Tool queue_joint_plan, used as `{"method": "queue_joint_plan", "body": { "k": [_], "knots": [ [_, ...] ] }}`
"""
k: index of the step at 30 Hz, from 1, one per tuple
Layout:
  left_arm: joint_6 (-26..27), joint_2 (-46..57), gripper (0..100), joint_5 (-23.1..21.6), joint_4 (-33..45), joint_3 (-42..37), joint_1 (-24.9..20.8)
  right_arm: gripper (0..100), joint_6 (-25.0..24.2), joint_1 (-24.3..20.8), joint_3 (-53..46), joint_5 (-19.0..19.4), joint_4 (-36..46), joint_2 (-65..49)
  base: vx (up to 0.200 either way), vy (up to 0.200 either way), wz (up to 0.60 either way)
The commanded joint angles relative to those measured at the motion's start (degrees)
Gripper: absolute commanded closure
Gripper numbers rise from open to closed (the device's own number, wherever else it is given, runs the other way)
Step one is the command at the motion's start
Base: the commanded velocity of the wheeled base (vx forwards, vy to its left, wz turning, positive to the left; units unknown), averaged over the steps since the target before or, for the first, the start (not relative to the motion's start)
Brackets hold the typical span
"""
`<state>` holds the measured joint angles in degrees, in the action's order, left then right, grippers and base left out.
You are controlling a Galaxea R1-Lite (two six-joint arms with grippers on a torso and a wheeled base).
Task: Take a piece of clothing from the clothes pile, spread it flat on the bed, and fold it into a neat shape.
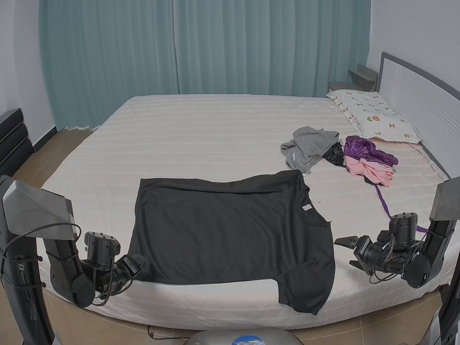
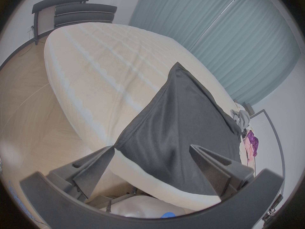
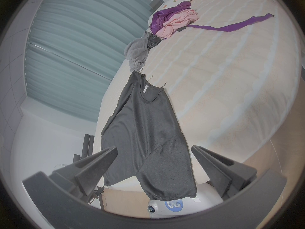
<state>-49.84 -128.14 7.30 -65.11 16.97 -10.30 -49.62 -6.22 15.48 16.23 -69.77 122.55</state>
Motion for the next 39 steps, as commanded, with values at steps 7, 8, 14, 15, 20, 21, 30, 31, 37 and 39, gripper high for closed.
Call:
{"method": "queue_joint_plan", "body": {
  "k": [7, 8, 14, 15, 20, 21, 30, 31, 37, 39],
  "knots": [
    [2.4, -4.8, 0, 1.1, -0.5, -0.2, 0.6, 0, 0.0, -0.1, -0.4, 0.0, 0.0, 0.6, 0.000, 0.000, 0.00],
    [2.4, -4.9, 0, 1.5, -1.0, -0.1, 0.6, 0, 0.0, -0.1, -0.4, 0.0, -0.1, 0.6, 0.000, 0.000, 0.00],
    [2.4, -5.5, 100, 1.8, -5.4, -0.5, 1.9, 0, 0.0, -0.1, -1.3, 0.0, -3.7, 1.7, 0.000, 0.000, 0.00],
    [2.4, -5.2, 100, 1.9, -6.1, -0.9, 2.1, 0, 0.0, -0.1, -1.8, -0.1, -5.2, 2.3, 0.000, 0.000, 0.00],
    [2.8, -4.7, 100, 2.0, -8.0, -1.8, 2.7, 0, 0.0, -0.1, -3.3, -0.1, -9.8, 3.6, 0.000, 0.000, 0.00],
    [2.8, -4.7, 100, 2.0, -8.0, -1.8, 2.7, 0, 0.0, -0.1, -3.3, -0.1, -9.8, 3.6, 0.000, 0.000, 0.00],
    [8.4, -1.9, 100, 2.0, -9.4, -6.3, 3.4, 0, 0.2, -1.3, -3.7, -0.6, -9.6, 3.7, 0.000, 0.000, 0.00],
    [9.1, -1.7, 100, 2.1, -9.4, -6.9, 3.5, 0, 0.2, -1.5, -3.6, -0.6, -9.6, 4.0, 0.000, 0.000, 0.00],
    [13.7, -1.1, 100, 2.1, -9.5, -9.3, 4.1, 0, 0.6, -2.9, -3.6, -0.7, -9.5, 5.0, 0.000, 0.000, 0.00],
    [14.8, -1.0, 100, 2.1, -9.5, -9.9, 5.0, 0, 0.7, -2.9, -3.4, -0.7, -9.5, 5.7, 0.000, 0.000, 0.00]
  ]
}}
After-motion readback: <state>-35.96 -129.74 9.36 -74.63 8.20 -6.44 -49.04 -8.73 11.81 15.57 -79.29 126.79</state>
